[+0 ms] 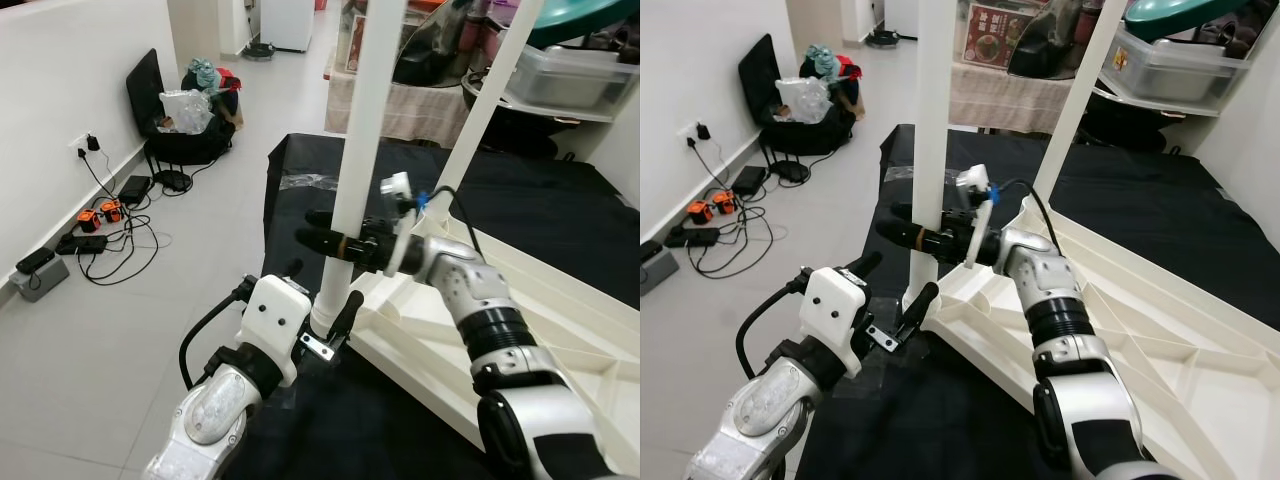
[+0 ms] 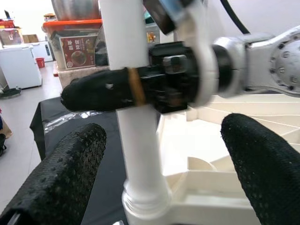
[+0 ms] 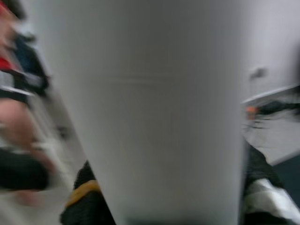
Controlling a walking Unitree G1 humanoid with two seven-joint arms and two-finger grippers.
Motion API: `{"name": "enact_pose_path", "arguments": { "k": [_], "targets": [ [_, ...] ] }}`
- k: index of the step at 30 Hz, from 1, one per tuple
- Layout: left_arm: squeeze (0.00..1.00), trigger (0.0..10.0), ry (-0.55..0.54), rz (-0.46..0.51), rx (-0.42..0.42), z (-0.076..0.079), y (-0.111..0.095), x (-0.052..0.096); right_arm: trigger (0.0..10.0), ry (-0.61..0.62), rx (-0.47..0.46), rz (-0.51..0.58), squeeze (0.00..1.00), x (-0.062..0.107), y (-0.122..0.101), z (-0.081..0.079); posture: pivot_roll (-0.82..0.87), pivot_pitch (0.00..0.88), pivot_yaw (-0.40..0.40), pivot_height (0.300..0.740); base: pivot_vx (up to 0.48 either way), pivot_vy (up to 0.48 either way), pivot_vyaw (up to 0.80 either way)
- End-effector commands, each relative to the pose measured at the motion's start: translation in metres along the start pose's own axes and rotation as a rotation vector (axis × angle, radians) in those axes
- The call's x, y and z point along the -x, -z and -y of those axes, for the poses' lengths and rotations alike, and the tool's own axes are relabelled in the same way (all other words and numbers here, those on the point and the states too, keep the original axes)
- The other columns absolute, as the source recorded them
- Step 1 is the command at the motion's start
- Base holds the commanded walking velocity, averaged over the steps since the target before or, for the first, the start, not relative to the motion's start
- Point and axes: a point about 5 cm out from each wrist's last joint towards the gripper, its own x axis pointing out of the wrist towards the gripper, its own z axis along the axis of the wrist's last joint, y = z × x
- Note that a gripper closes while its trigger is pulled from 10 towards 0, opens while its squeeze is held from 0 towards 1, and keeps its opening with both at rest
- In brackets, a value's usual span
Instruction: Building children table
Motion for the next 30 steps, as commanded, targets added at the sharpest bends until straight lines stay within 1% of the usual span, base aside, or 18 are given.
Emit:
{"name": "enact_pose_path", "arguments": {
  "k": [1, 3, 5, 7, 9, 11, 13, 14, 15, 17, 18, 19, 23, 24, 26, 27, 28, 30],
  "targets": [
    [0.0, 10.0, -0.002, -0.001, -0.003, 0.0, 0.001, 0.0, 0.0, 0.05, -0.019, -0.008, 0.0, 0.001, 0.005, 0.004, 0.1, 0.0, -0.121, 0.74, 0.0, 0.0, 0.0],
    [0.0, 10.0, -0.001, -0.001, -0.004, 0.0, 0.001, 0.0, 0.0, 0.255, 0.016, 0.013, 0.0, 0.0, 0.0, 0.016, 0.1, 0.0, -0.118, 0.74, 0.0, 0.0, 0.0],
    [0.0, 10.0, -0.001, -0.001, -0.004, 0.0, 0.001, 0.0, 0.0, 0.255, 0.016, 0.013, 0.0, 0.0, 0.0, 0.016, 0.1, 0.0, -0.118, 0.74, 0.0, 0.0, 0.0],
    [0.0, 10.0, 0.001, -0.002, -0.003, 0.001, 0.002, 0.001, 0.0, 0.408, 0.017, 0.047, 0.0, 0.007, -0.007, 0.026, 0.1, 0.0, -0.119, 0.74, 0.0, 0.0, 0.0],
    [0.0, 10.0, 0.003, -0.003, -0.001, 0.002, 0.002, 0.001, 0.0, 0.799, 0.002, 0.014, 0.0, 0.022, -0.004, 0.044, 0.1, 0.0, -0.113, 0.74, 0.0, 0.0, 0.0],
    [0.0, 10.0, 0.005, -0.004, -0.001, 0.002, 0.002, 0.001, 0.0, 1.007, -0.005, -0.005, 0.0, 0.033, -0.001, 0.051, 0.1, 0.0, -0.113, 0.74, 0.0, 0.0, 0.0],
    [0.0, 10.0, 0.005, -0.004, -0.001, 0.002, 0.002, 0.001, 0.0, 1.007, -0.005, -0.005, 0.0, 0.033, -0.001, 0.051, 0.1, 0.0, -0.113, 0.74, 0.0, 0.0, 0.0],
    [0.0, 10.0, 0.006, -0.004, 0.0, 0.002, 0.003, 0.001, 0.0, 1.108, -0.021, 0.004, 0.0, 0.039, 0.001, 0.052, 0.09, 0.0, -0.114, 0.74, 0.0, 0.0, 0.0],
    [0.0, 10.0, 0.006, -0.004, 0.0, 0.002, 0.003, 0.001, 0.0, 1.108, -0.021, 0.004, 0.0, 0.039, 0.001, 0.052, 0.09, 0.0, -0.114, 0.74, 0.0, 0.0, 0.0],
    [0.0, 10.0, 0.01, -0.004, -0.001, 0.003, 0.003, 0.001, 0.0, 1.361, -0.051, 0.116, 0.0, 0.052, 0.001, 0.05, 0.09, 0.0, -0.115, 0.74, 0.0, 0.0, 0.0],
    [0.0, 10.0, 0.01, -0.004, -0.001, 0.003, 0.003, 0.001, 0.0, 1.361, -0.051, 0.116, 0.0, 0.052, 0.001, 0.05, 0.09, 0.0, -0.115, 0.74, 0.0, 0.0, 0.0],
    [0.0, 10.0, 0.011, -0.004, -0.002, 0.003, 0.003, 0.0, 0.0, 1.436, -0.075, 0.168, 0.0, 0.052, 0.001, 0.046, 0.09, 0.0, -0.115, 0.74, 0.0, 0.0, 0.0],
    [0.0, 10.0, 0.012, -0.004, -0.003, 0.003, 0.003, 0.0, 0.0, 1.442, -0.093, 0.223, 0.0, 0.042, -0.001, 0.037, 0.09, 0.0, -0.115, 0.74, 0.0, 0.0, 0.0],
    [0.0, 10.0, 0.012, -0.005, -0.004, 0.003, 0.003, 0.0, 10.0, 1.407, -0.107, 0.236, 0.0, 0.034, -0.004, 0.035, 0.1, 0.0, -0.113, 0.74, 0.0, 0.0, 0.0],
    [0.0, 10.0, 0.013, -0.008, -0.003, 0.004, 0.003, 0.001, 10.0, 1.342, -0.07, 0.261, 0.0, 0.02, -0.013, 0.029, 0.09, 0.0, -0.114, 0.74, 0.0, 0.0, 0.0],
    [0.0, 10.0, 0.013, -0.008, -0.003, 0.004, 0.003, 0.001, 10.0, 1.342, -0.07, 0.261, 0.0, 0.02, -0.013, 0.029, 0.09, 0.0, -0.114, 0.74, 0.0, 0.0, 0.0],
    [0.0, 10.0, 0.013, -0.008, -0.003, 0.004, 0.004, 0.001, 10.0, 1.301, -0.052, 0.279, 1.0, 0.015, -0.018, 0.026, 0.09, 0.0, -0.116, 0.74, 0.0, 0.0, 0.0],
    [0.0, 10.0, 0.013, -0.008, -0.002, 0.004, 0.004, 0.001, 10.0, 1.277, -0.041, 0.29, 1.0, 0.012, -0.021, 0.024, 0.09, 0.0, -0.116, 0.74, 0.0, 0.0, 0.0]
  ]
}}
